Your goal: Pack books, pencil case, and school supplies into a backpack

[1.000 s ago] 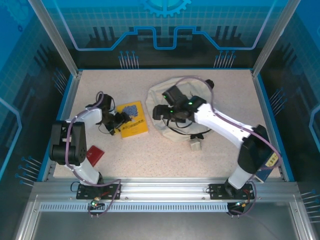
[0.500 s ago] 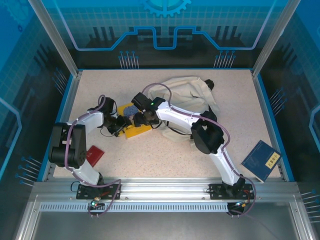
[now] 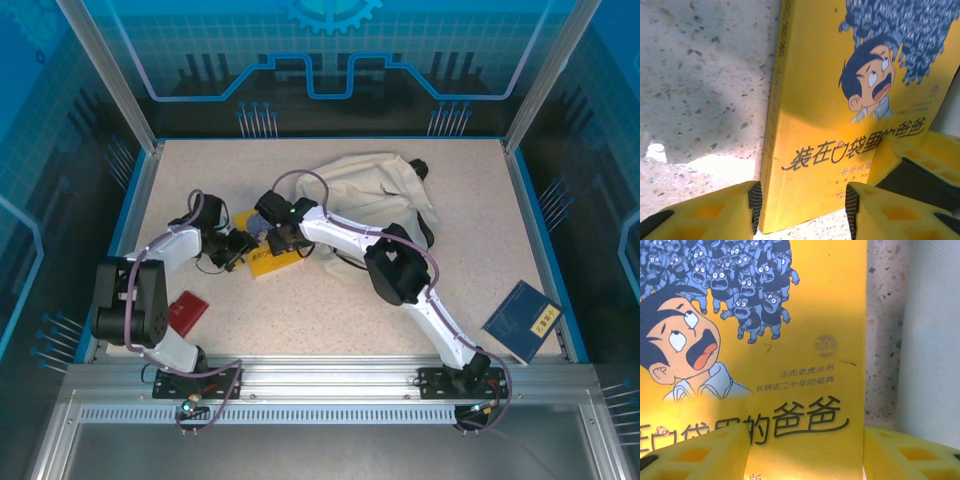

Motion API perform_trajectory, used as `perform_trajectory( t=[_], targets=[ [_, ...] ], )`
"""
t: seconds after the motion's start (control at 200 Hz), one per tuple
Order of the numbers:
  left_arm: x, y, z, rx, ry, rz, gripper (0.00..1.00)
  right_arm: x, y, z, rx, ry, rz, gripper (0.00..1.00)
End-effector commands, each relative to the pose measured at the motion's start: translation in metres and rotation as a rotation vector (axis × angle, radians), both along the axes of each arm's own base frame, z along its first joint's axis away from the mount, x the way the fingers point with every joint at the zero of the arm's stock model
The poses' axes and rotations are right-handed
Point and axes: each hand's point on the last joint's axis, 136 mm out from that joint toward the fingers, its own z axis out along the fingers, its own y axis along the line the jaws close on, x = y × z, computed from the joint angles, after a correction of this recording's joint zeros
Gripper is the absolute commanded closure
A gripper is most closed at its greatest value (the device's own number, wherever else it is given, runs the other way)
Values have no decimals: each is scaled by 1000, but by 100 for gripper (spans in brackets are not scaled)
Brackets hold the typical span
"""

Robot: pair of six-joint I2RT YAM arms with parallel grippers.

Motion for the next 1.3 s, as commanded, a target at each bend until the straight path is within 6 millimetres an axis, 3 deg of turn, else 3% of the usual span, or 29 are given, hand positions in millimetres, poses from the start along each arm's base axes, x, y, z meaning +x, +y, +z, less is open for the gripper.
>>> perform_trajectory(
  t=[0.0,0.05,0.23,0.395,0.51,0.615,0.805,0.995,1.121,1.296],
  targets=[
    [-8,3,3,-4,9,24,47,-70,-49,-51,-259,159,119,40],
    [-11,0,4,-21,11,19,45,-86,-58,-55,-260,185,131,41],
    [-28,-14,6,-88,34,-19,41,-123,-71,-34,-128,247,127,40],
    [-46,-22,2,-89,68,-29,40,-113,-56,-10,11,266,52,31],
    [-51,-26,-3,-100,80,-28,42,-101,-60,-13,9,282,-11,29],
    [-54,-36,-7,-118,90,-47,44,-101,-56,-16,41,320,-6,30],
    [-55,-48,-19,-125,114,-67,54,-109,-39,-5,119,368,48,38],
    [-52,-50,-24,-121,118,-61,64,-109,-25,33,211,351,75,49],
    [-56,-45,-35,-90,139,-51,66,-110,-22,58,265,337,72,57],
    [-60,-44,-46,-92,160,-37,66,-118,-14,69,345,373,68,66]
  ],
)
